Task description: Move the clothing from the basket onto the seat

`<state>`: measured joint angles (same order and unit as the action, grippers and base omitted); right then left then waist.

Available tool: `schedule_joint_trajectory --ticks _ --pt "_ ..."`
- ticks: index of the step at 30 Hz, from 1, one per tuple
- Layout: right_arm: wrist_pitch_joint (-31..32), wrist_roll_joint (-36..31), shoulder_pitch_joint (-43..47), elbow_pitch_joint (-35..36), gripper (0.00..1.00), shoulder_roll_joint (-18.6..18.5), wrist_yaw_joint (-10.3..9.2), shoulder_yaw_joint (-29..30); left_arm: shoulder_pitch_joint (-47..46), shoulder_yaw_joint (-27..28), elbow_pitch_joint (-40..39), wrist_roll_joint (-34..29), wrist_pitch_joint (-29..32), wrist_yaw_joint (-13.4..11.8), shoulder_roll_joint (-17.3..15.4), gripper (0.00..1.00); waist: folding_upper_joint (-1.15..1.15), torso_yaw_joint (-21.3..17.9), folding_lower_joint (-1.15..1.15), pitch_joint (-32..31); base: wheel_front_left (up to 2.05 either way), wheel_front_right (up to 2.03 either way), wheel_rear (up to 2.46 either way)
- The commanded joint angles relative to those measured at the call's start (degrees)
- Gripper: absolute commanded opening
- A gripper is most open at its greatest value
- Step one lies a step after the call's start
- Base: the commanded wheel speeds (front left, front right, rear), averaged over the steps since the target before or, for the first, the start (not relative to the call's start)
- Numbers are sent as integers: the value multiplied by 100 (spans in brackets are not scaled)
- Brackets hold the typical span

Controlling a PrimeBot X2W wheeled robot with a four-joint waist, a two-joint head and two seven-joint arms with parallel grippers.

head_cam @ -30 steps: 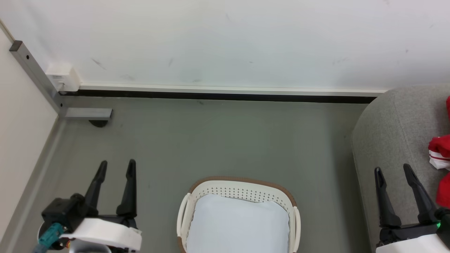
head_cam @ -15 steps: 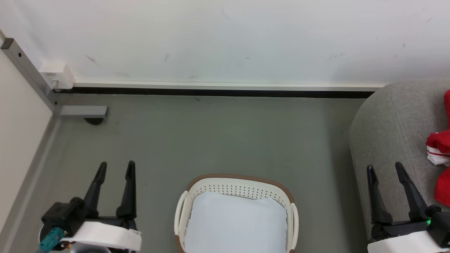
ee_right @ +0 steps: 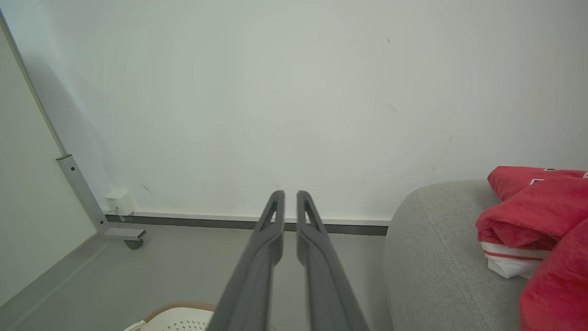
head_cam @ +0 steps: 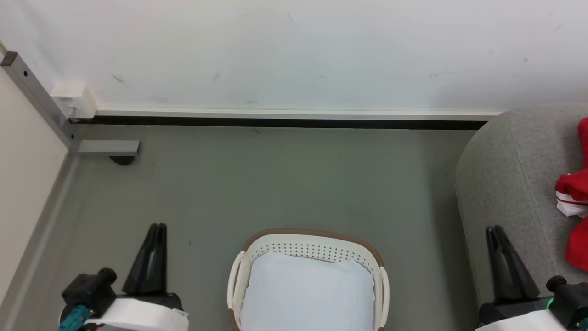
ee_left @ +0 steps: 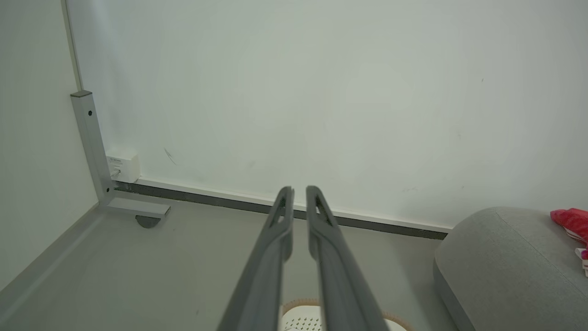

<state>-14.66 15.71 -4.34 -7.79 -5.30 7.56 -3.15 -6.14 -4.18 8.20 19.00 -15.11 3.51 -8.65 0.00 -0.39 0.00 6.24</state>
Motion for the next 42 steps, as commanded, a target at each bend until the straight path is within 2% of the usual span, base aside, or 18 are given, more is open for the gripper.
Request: schedule_joint_trajectory --ticks 1,19,42 --pt "33 234 -17 49 0 -6 0 13 -30 50 -14 219 68 11 -4 0 0 1 0 -10 0 0 0" --pt "446 2095 -76 -116 0 -42 -2 136 -29 296 119 1901 565 105 131 0 0 6 0 -97 0 0 0" --pt "868 3847 -114 -255 0 -29 -5 294 -31 531 255 3540 1047 194 262 0 0 13 0 -204 0 0 0"
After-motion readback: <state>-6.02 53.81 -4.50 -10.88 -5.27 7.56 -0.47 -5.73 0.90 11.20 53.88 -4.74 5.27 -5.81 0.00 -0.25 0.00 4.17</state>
